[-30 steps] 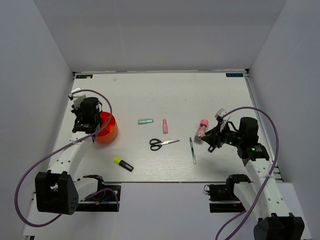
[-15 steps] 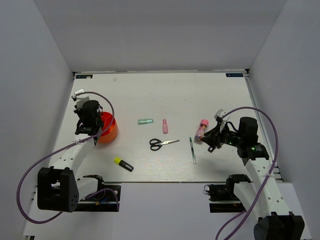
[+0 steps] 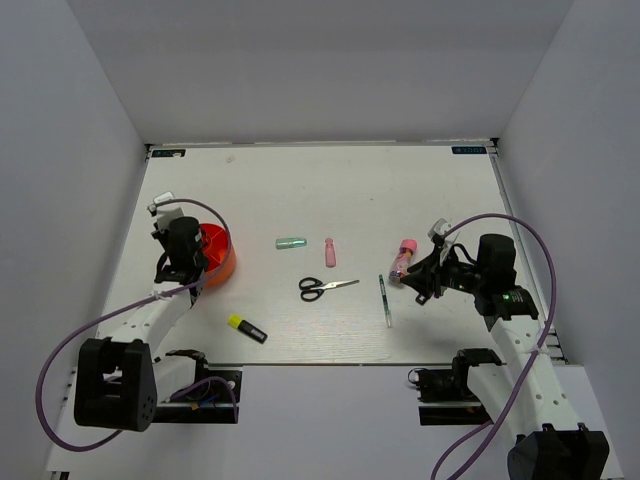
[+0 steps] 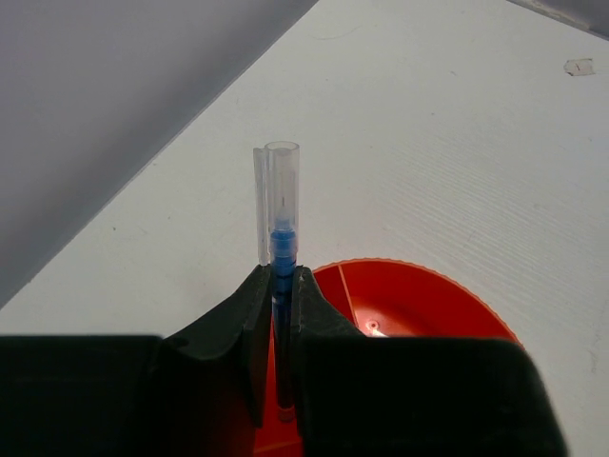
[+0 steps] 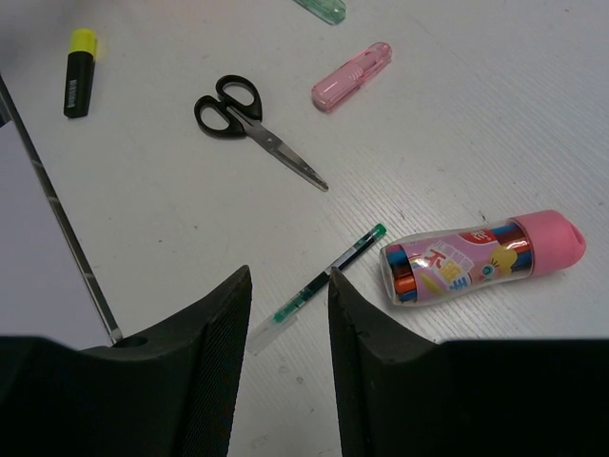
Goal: Sort the stationery into containers
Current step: Place the pen in the storage box, then pick up the pen from the center of the board.
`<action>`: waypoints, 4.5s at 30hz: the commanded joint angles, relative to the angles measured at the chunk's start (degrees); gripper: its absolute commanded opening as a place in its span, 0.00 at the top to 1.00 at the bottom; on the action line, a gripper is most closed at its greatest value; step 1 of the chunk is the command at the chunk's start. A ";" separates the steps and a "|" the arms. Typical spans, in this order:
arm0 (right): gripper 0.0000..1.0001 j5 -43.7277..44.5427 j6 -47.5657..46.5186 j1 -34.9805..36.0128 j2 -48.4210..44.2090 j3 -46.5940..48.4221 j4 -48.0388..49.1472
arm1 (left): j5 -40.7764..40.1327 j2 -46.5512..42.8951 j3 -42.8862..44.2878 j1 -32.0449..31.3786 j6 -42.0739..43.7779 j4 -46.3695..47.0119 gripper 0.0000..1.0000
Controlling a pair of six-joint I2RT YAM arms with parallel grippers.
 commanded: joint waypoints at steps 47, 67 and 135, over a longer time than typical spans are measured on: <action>0.62 32.40 17.12 0.34 12.97 10.55 -5.81 | 36.12 16.56 39.33 -40.48 -18.21 -54.53 0.92; 0.59 47.00 24.70 0.07 12.19 13.89 -8.97 | 20.75 52.22 64.84 -59.05 -44.58 -46.90 0.42; 0.59 45.77 26.01 0.07 6.82 13.62 -8.62 | 23.21 49.28 57.92 -59.94 -42.83 -63.60 1.00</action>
